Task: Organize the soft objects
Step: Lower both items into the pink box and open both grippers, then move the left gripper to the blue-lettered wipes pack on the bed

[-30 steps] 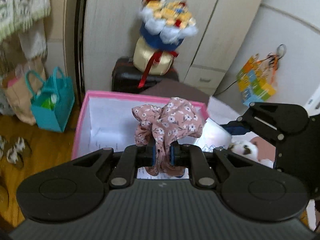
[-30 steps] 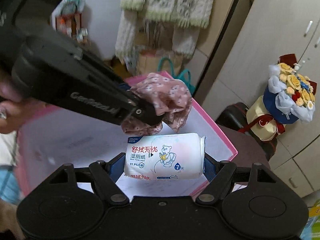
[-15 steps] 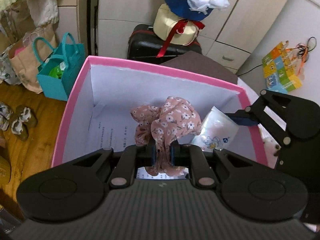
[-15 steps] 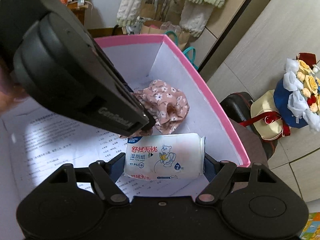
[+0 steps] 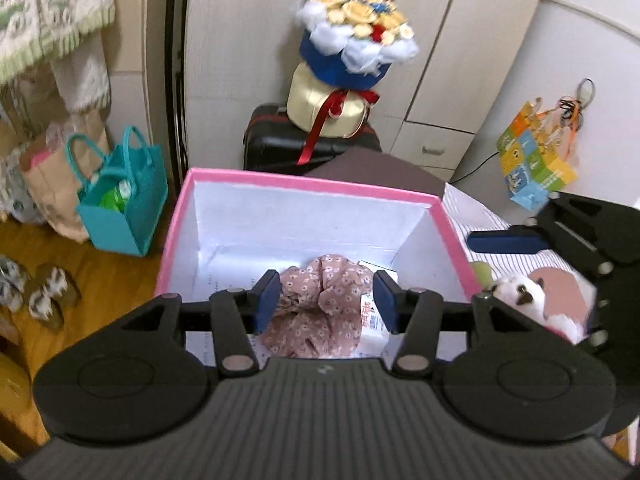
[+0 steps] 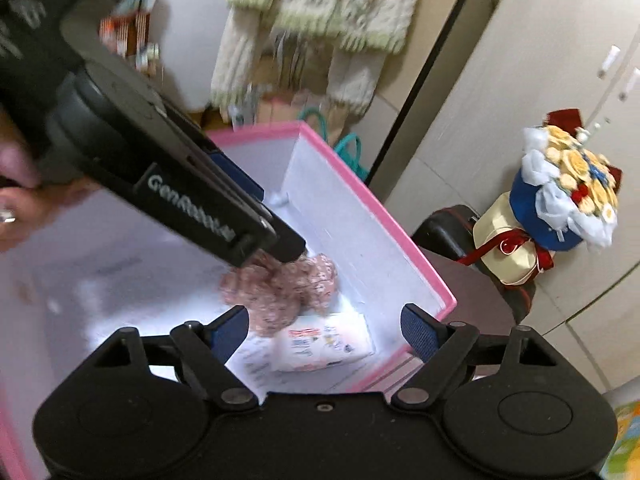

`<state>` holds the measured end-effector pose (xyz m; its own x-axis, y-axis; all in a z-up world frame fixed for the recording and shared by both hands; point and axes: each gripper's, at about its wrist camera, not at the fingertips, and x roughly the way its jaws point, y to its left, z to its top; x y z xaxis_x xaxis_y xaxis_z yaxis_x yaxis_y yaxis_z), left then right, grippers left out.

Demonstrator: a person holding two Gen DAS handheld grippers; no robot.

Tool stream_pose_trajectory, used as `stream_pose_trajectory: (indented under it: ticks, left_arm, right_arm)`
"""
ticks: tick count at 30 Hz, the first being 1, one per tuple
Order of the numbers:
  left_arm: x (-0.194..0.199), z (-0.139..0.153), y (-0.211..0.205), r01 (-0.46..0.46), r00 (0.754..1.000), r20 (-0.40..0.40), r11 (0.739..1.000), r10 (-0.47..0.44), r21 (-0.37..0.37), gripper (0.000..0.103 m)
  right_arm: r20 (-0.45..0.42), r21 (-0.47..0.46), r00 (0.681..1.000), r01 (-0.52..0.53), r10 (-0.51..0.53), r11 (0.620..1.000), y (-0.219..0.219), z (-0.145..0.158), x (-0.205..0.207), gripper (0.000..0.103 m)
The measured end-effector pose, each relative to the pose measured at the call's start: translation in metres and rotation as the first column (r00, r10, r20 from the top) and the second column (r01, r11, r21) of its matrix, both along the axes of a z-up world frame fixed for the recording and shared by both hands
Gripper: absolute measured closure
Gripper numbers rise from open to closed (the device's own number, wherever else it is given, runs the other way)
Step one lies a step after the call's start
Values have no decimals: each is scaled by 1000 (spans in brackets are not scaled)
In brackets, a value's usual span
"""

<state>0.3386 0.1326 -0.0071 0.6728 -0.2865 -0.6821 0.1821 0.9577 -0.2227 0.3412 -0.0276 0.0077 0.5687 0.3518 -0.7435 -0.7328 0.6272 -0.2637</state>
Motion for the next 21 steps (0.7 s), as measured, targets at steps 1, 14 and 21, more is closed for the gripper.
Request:
stream_pose_trajectory:
  ticks: [1, 14, 21]
  left_arm:
    - [-7, 5, 0, 9, 1000, 16, 1000, -9, 15, 53]
    - [-99, 61, -10, 122, 985, 114, 989, -131, 80, 45]
    - [-161, 87, -21, 165, 968, 178, 984, -176, 72, 40]
  right_arm:
    - [1, 27, 1000, 4, -4, 1000, -6, 5, -7, 17]
    - [-27, 231, 993, 115, -112, 966, -66, 43, -84, 17]
    - [95, 246, 973, 182, -211, 952, -87, 59, -134, 17]
